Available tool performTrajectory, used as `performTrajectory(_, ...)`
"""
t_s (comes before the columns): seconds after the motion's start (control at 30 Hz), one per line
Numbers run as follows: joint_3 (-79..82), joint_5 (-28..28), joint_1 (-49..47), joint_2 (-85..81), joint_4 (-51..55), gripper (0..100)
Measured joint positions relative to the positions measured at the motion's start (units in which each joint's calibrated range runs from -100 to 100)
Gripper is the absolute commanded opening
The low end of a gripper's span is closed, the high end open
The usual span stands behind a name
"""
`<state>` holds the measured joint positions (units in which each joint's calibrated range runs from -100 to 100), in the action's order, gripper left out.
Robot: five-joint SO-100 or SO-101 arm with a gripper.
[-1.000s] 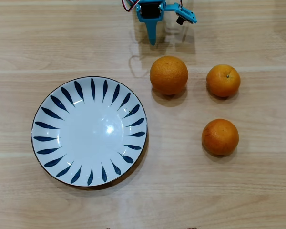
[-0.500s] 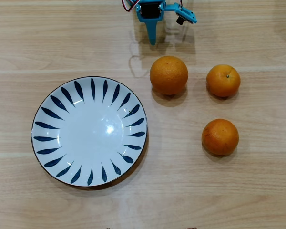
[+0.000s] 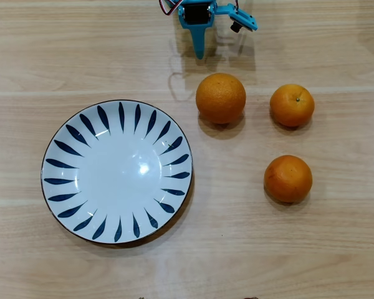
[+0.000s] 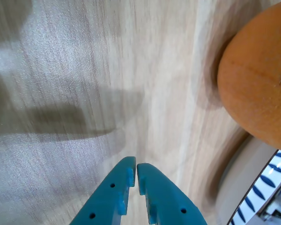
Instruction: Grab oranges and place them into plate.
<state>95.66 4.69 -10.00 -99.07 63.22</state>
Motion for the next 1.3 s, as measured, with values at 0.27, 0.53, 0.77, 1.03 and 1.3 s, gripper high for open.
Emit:
performTrajectory(0.27,0.0,0.0,0.0,0.0,0.0,2)
performTrajectory(0.53,0.0,0.0,0.0,0.0,0.0,2)
performTrajectory(0.77,0.0,0.0,0.0,0.0,0.0,2)
performTrajectory(1.03,0.0,0.0,0.0,0.0,0.0,2)
performTrajectory(1.3,-5.7,0.0,-0.1,4.0,0.1,2)
